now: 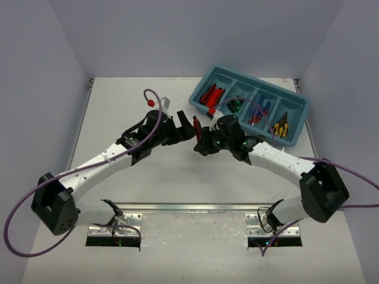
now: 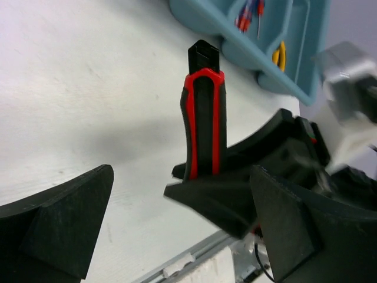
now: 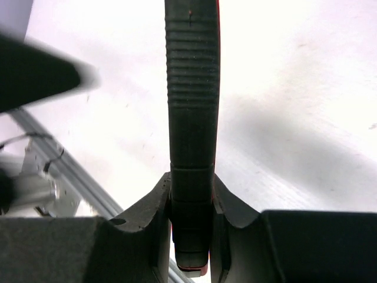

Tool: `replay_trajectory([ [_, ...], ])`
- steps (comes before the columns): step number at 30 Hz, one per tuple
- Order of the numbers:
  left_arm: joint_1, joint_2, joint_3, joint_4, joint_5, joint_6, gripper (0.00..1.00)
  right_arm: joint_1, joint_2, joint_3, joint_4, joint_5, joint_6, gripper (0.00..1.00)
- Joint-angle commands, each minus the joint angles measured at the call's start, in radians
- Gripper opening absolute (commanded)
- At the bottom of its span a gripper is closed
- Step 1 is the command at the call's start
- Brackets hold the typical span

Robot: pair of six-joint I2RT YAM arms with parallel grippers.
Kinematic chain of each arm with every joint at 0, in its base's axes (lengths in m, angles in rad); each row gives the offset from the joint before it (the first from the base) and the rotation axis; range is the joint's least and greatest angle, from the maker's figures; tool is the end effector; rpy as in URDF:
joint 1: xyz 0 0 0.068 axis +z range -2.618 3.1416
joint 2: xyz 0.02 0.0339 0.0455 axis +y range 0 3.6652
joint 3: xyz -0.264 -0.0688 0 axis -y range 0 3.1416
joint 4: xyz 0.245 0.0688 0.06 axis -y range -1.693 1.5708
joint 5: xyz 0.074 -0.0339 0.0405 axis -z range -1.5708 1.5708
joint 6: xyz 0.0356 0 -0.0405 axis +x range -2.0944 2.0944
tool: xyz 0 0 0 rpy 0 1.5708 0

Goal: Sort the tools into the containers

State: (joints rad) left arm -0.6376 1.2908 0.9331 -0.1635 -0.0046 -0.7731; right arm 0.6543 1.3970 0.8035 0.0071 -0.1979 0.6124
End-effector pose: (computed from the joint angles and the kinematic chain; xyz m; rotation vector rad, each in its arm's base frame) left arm 0.2352 -0.1740 0.2831 -0.1523 2.2018 -0.8245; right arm 0.2351 0.1892 0.2260 -0.1703 2.2935 0.9126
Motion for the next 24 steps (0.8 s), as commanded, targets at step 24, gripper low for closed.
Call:
replay_trajectory([
  [24, 0.125, -0.598, -0.187, -0.275, -0.112, 0.441, 1.00, -0.374, 1.018, 1.416, -0.455, 0.255, 0.189, 0.24],
])
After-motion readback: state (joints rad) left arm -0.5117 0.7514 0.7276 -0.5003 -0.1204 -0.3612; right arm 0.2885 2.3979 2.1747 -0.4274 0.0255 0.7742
